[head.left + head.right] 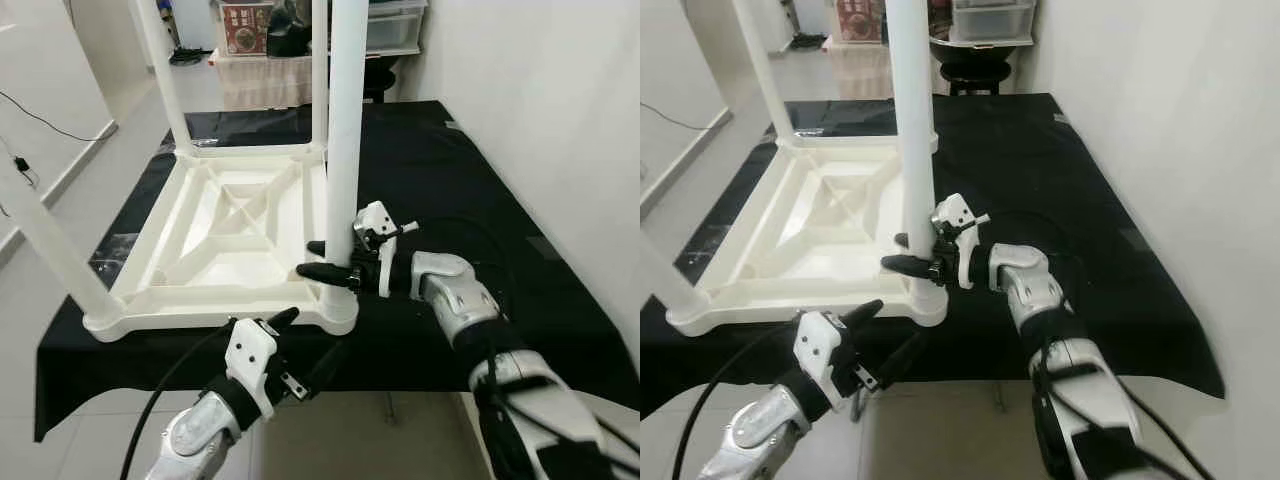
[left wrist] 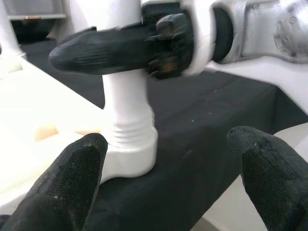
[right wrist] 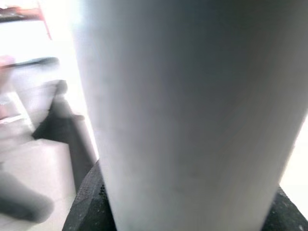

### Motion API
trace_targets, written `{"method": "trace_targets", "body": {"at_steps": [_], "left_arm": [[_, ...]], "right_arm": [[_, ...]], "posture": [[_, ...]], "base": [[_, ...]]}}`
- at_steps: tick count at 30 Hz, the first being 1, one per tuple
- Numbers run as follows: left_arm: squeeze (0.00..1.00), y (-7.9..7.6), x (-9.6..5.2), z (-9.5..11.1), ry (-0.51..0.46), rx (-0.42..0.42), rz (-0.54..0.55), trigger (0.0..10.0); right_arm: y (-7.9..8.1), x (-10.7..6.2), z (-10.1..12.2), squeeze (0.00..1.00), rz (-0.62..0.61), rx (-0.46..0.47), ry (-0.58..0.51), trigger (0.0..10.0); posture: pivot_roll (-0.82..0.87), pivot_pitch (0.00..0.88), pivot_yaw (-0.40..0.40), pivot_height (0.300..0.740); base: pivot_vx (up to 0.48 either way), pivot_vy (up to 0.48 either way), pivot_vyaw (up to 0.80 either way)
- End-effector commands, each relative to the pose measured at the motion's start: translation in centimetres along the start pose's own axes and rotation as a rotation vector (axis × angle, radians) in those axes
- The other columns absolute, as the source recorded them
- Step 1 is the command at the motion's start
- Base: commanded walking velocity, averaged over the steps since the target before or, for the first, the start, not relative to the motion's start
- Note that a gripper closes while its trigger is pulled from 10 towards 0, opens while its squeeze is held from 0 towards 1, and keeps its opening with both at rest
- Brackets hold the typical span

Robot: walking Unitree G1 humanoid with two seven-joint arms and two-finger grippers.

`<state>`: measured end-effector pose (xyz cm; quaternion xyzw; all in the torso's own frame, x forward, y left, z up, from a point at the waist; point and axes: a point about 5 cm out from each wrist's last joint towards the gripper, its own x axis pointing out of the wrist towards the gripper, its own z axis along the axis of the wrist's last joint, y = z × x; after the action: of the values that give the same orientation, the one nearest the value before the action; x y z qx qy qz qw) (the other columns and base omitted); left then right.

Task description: Building children table

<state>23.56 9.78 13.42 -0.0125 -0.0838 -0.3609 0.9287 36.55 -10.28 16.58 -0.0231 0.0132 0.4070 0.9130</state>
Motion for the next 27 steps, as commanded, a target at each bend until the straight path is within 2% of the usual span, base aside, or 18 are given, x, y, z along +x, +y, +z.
{"method": "trace_targets", "body": {"at_steps": [1,2,3,4,13,14,15,16,17,18,19,21,23,24,25,26,27], "left_arm": [[0.0,0.1,-0.4,0.1,-0.003,-0.001,0.002,10.0],[0.0,0.1,-0.4,0.1,-0.003,-0.001,0.002,10.0],[0.0,0.2,-0.4,0.2,-0.004,0.0,0.003,10.0],[0.0,0.3,-0.4,0.2,-0.002,0.0,0.0,10.0],[0.0,0.7,0.1,0.2,-0.006,-0.003,-0.004,10.0],[0.0,0.8,0.2,0.2,-0.008,0.0,0.003,10.0],[0.0,0.8,0.2,0.2,-0.008,0.0,0.003,10.0],[0.0,0.8,0.2,0.2,-0.009,0.001,0.007,10.0],[0.0,0.8,0.2,0.2,-0.009,0.001,0.007,10.0],[0.0,0.8,0.2,0.2,-0.011,0.002,0.009,10.0],[0.0,0.7,0.3,0.2,-0.012,0.001,0.01,10.0],[0.0,0.7,0.4,0.3,-0.015,-0.001,0.009,10.0],[0.0,0.7,0.4,0.3,-0.015,-0.001,0.009,10.0],[0.0,0.7,0.4,0.3,-0.016,-0.002,0.008,10.0],[0.0,0.7,0.4,0.3,-0.017,-0.003,0.008,10.0],[0.0,0.7,0.4,0.3,-0.017,-0.003,0.008,10.0],[0.0,0.6,0.5,0.2,-0.019,-0.005,0.007,10.0]], "right_arm": [[0.8,-1.4,-4.2,0.0,-0.289,0.072,0.124,0.0],[0.8,-1.4,-4.2,0.0,-0.289,0.072,0.124,0.0],[2.3,-2.1,-5.0,0.0,-0.386,0.047,0.125,0.0],[3.4,-2.1,-4.5,0.0,-0.395,0.01,0.09,0.0],[3.1,-1.0,-4.4,0.0,-0.365,-0.057,0.114,0.0],[3.1,-1.1,-4.4,0.0,-0.373,-0.046,0.114,2.6],[3.1,-1.1,-4.4,0.0,-0.373,-0.046,0.114,2.6],[3.0,-1.2,-4.3,0.0,-0.381,-0.035,0.113,10.0],[3.0,-1.2,-4.3,0.0,-0.381,-0.035,0.113,10.0],[3.2,-1.3,-3.9,0.0,-0.384,0.006,0.097,10.0],[3.1,-1.4,-3.2,1.0,-0.354,0.06,0.058,10.0],[2.9,-1.5,-1.4,1.0,-0.238,0.071,-0.008,10.0],[2.9,-1.5,-1.4,1.0,-0.238,0.071,-0.008,10.0],[2.7,-1.5,-0.7,1.0,-0.174,0.05,-0.022,10.0],[2.3,-1.6,0.0,0.14,-0.09,0.006,-0.028,10.0],[2.3,-1.6,0.0,0.14,-0.09,0.006,-0.028,10.0],[1.4,-1.9,1.1,0.0,0.046,-0.057,-0.023,10.0]], "posture": [[-0.01,0.118,0.008,0.74],[-0.01,0.118,0.008,0.74],[-0.01,0.119,0.01,0.74],[-0.03,0.117,0.026,0.74],[-0.02,0.11,0.023,0.74],[-0.02,0.108,0.018,0.74],[-0.02,0.108,0.018,0.74],[-0.02,0.108,0.018,0.74],[-0.02,0.108,0.018,0.74],[-0.01,0.108,0.014,0.74],[-0.01,0.108,0.012,0.74],[-0.01,0.107,0.01,0.74],[-0.01,0.107,0.01,0.74],[-0.01,0.106,0.009,0.74],[-0.01,0.104,0.009,0.74],[-0.01,0.104,0.009,0.74],[-0.01,0.104,0.004,0.74]], "base": [[0.0,0.0,0.0],[0.0,0.0,0.0],[0.0,0.0,0.0],[0.0,0.0,0.0],[0.0,0.0,0.0],[0.0,0.0,0.0],[0.0,0.0,0.0],[0.0,0.0,0.0],[0.0,0.0,0.0],[0.0,0.0,0.0],[0.0,0.0,0.0],[0.0,0.0,0.0],[0.0,0.0,0.0],[0.0,0.0,0.0],[0.0,0.0,0.0],[0.0,0.0,0.0],[0.0,0.0,0.0]]}}
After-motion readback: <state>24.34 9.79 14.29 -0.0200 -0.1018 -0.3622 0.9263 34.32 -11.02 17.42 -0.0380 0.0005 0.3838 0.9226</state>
